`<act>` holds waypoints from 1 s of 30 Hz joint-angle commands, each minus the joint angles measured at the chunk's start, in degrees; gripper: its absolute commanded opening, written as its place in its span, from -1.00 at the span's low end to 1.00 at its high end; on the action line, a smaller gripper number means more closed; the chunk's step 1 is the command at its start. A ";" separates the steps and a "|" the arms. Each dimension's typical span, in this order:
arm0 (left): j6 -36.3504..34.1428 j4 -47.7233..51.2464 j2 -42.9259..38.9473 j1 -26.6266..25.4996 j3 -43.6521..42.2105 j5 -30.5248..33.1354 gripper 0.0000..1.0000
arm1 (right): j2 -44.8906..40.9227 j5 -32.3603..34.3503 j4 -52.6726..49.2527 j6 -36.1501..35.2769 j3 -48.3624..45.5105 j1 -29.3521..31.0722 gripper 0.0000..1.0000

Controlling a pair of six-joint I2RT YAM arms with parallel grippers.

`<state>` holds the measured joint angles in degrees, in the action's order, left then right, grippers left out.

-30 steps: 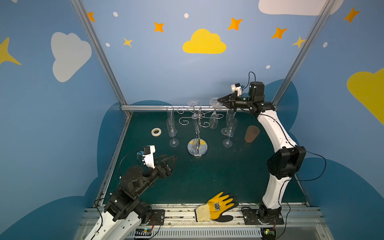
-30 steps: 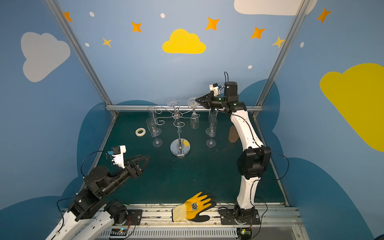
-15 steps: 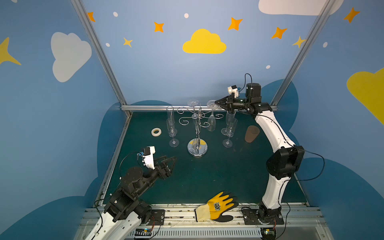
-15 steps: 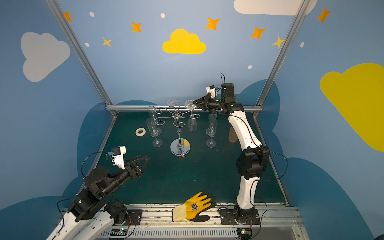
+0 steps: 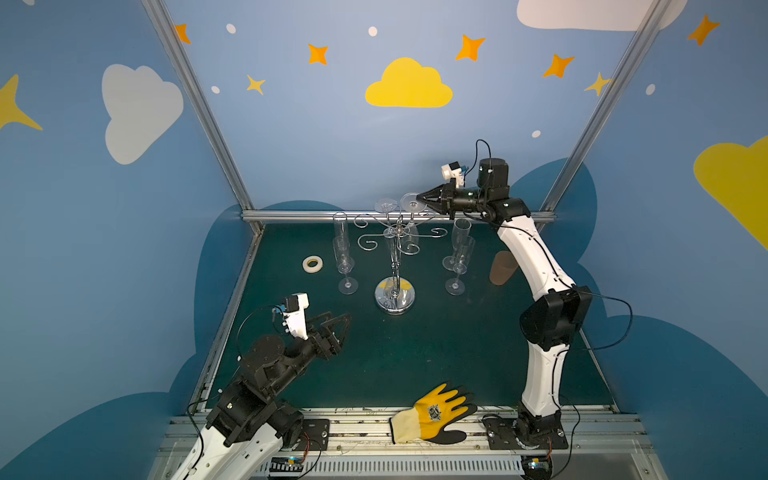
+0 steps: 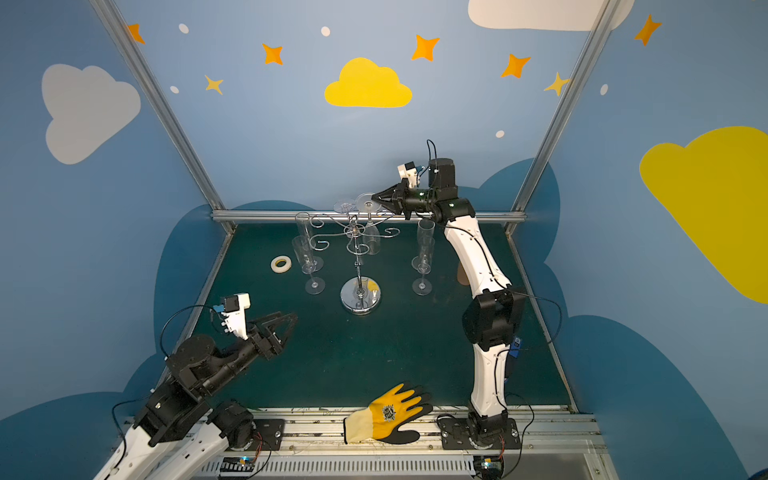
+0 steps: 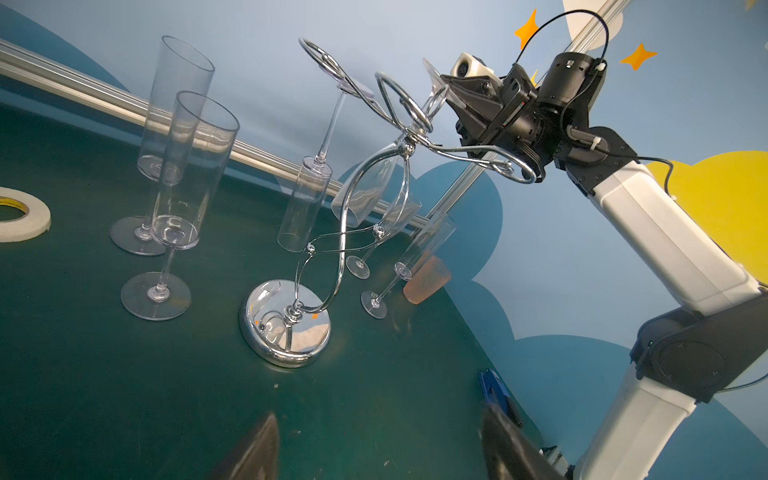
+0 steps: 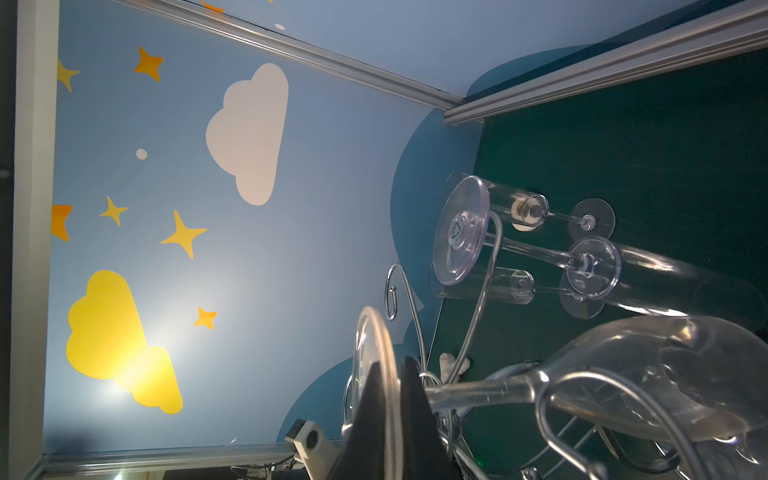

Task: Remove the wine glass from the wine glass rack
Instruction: 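Close the right gripper on the glass stem and lift it off the rack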

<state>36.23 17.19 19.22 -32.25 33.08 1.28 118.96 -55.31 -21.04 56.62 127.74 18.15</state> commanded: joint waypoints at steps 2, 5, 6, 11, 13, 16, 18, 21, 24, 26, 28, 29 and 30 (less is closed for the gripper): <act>-1.24 0.46 -0.76 0.13 -0.21 0.67 0.52 | 2.54 1.44 0.70 -2.38 6.08 -0.22 -1.00; -1.62 0.61 -0.68 0.09 0.21 0.73 0.52 | 4.41 3.21 0.34 -4.03 9.64 -0.64 -1.00; -1.76 0.73 -0.57 0.09 0.38 0.72 0.53 | 5.06 4.36 0.12 -4.42 10.81 -0.81 -1.00; -2.21 0.96 -0.43 0.09 0.95 0.74 0.53 | 7.02 7.43 1.24 -7.64 14.83 -1.73 -1.00; -2.29 0.88 -0.33 0.11 1.06 0.74 0.53 | 7.04 8.45 2.22 -9.24 15.38 -2.05 -1.00; -2.21 0.48 -0.24 0.08 1.20 0.66 0.53 | 6.12 10.31 2.91 -13.57 15.68 -2.03 -1.00; -2.21 0.15 -0.15 0.08 1.52 0.48 0.53 | 5.12 11.40 2.99 -17.56 15.56 -1.93 -1.00; -2.32 0.03 0.28 0.12 2.52 0.38 0.53 | 2.78 13.67 1.62 -24.44 15.43 -1.73 -1.00; -2.56 -0.77 1.09 0.06 3.93 -0.20 0.54 | -0.46 16.06 0.52 -32.67 14.10 -1.06 -1.00; -2.62 -1.43 2.12 0.10 5.14 -0.83 0.54 | -4.27 18.35 1.35 -39.59 10.16 -0.13 -1.00; -2.73 -2.10 3.37 0.08 6.48 -1.62 0.54 | -8.97 21.21 4.11 -45.55 3.93 1.18 -1.00; -2.89 -2.54 4.06 0.16 7.27 -2.10 0.54 | -11.90 22.84 6.71 -48.78 -0.33 1.96 -1.00; -2.96 -2.90 4.64 0.08 7.87 -2.59 0.54 | -14.58 24.02 9.28 -51.33 -4.16 2.67 -1.00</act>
<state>34.50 16.67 22.68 -32.25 38.72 0.49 112.86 -35.81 -19.73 18.52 128.68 18.70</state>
